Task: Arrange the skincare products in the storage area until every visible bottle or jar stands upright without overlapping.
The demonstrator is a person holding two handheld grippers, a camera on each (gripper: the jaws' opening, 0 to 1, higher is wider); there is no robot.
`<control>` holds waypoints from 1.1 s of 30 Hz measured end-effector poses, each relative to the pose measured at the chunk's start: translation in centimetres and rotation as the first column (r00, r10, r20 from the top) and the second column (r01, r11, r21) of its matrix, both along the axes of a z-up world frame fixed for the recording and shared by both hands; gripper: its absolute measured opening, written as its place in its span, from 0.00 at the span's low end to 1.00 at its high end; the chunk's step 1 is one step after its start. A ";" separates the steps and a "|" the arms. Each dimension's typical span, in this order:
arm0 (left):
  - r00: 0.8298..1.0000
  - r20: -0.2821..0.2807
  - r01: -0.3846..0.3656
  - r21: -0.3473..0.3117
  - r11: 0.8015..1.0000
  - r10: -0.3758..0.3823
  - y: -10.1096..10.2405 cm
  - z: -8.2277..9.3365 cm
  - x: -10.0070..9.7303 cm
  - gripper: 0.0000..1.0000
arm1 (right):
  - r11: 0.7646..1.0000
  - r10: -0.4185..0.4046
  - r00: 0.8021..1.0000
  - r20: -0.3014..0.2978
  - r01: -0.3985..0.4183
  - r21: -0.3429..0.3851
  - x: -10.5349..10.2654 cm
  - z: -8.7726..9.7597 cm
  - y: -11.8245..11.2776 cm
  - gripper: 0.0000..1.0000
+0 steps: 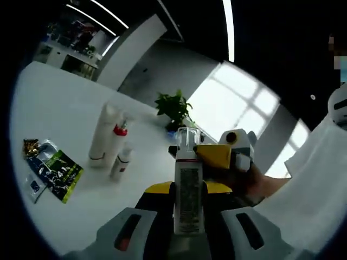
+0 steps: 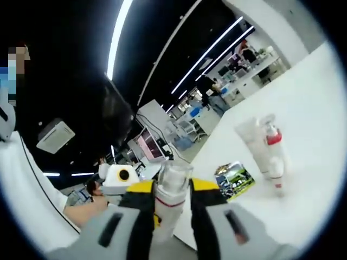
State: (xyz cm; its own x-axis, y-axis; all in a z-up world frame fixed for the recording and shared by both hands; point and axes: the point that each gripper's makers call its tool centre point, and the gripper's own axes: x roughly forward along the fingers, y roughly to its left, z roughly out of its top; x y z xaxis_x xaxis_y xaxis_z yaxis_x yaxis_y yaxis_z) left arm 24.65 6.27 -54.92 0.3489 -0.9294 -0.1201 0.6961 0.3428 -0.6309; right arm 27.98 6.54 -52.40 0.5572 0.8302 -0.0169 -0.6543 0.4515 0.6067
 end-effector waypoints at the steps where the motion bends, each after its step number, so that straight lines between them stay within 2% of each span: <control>1: 1.000 0.005 0.006 0.003 1.000 -0.006 -0.1 0.0 0.0 0.17 | 1.000 -0.001 1.000 0.004 0.001 -0.003 0.0 0.0 0.0 0.24; 5: 0.999 0.029 0.042 0.064 0.997 -0.044 -0.4 -0.5 -0.3 0.17 | 0.999 0.012 0.999 0.035 -0.011 -0.035 -0.2 0.1 0.5 0.22; 10: 0.995 0.070 0.059 0.178 0.982 -0.072 -0.3 -1.5 0.1 0.17 | 0.991 0.034 0.996 0.082 -0.023 -0.132 -0.3 -0.4 0.9 0.22; 14: 0.992 0.088 0.070 0.245 0.967 -0.094 -0.3 -2.3 0.3 0.18 | 0.972 0.063 0.990 0.123 -0.032 -0.234 -0.5 -0.9 1.2 0.22; 17: 0.986 0.122 0.072 0.304 0.950 -0.114 -0.2 -2.9 0.5 0.18 | 0.948 0.086 0.983 0.165 -0.030 -0.316 -0.7 -1.1 1.5 0.21; 19: 0.982 0.141 0.068 0.355 0.933 -0.125 0.1 -3.6 0.9 0.19 | 0.925 0.102 0.978 0.183 -0.026 -0.378 -0.7 -1.5 1.7 0.21; 22: 0.980 0.150 0.065 0.398 0.915 -0.134 0.3 -4.4 1.1 0.19 | 0.891 0.135 0.967 0.216 -0.023 -0.454 -0.8 -2.1 2.2 0.21; 28: 0.971 0.178 0.054 0.486 0.872 -0.160 0.9 -5.9 1.4 0.19 | 0.860 0.151 0.961 0.232 -0.012 -0.511 -1.0 -3.2 3.1 0.21; 30: 0.963 0.205 0.045 0.524 0.851 -0.177 1.2 -6.6 1.5 0.19 | 0.844 0.148 0.962 0.228 -0.002 -0.536 -1.0 -3.9 3.1 0.21; 31: 0.950 0.241 0.033 0.550 0.834 -0.197 1.3 -7.0 1.7 0.19 | 0.836 0.146 0.963 0.225 0.002 -0.548 -1.0 -4.3 3.2 0.21; 33: 0.939 0.267 0.023 0.576 0.817 -0.215 1.3 -7.7 1.7 0.19 | 0.821 0.154 0.962 0.227 0.003 -0.571 -1.1 -4.9 3.2 0.21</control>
